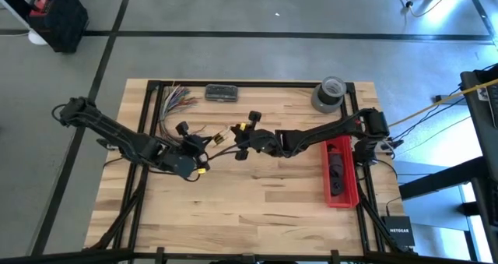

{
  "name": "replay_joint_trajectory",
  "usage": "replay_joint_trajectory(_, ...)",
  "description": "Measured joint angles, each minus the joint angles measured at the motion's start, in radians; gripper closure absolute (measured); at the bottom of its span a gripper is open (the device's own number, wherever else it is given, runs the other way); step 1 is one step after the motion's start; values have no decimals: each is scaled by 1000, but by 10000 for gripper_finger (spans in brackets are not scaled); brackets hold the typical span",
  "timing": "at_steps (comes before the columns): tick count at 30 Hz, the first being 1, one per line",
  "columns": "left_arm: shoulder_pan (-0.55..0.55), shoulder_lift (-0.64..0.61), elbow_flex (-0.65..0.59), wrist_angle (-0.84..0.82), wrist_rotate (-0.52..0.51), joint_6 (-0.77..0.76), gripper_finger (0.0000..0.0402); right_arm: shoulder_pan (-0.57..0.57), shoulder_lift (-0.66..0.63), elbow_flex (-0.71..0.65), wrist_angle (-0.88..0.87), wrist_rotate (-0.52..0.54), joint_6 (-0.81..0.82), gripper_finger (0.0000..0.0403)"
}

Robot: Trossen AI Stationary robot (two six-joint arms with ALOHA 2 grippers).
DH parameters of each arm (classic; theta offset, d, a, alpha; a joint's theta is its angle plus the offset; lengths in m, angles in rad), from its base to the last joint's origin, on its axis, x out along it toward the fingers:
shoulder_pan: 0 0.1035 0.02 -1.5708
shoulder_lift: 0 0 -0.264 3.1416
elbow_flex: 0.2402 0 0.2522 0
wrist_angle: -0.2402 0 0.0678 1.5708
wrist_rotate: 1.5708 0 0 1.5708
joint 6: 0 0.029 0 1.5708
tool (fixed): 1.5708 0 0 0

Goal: Coil cords
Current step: Coil the yellow wire onto the black spool

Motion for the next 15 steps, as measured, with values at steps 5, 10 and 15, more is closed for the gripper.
replay_joint_trajectory(5, 38, 19, 1, -44, 4, -3, 402, 0, -30, 0, -46, -22, 42, 387)
replay_joint_trajectory(10, 50, 19, 1, -51, 24, 4, 402, -1, -32, 9, -51, -107, 91, 386)
replay_joint_trajectory(15, 61, 26, 0, -53, 31, 8, 402, 13, -34, 31, -54, -191, 151, 386)
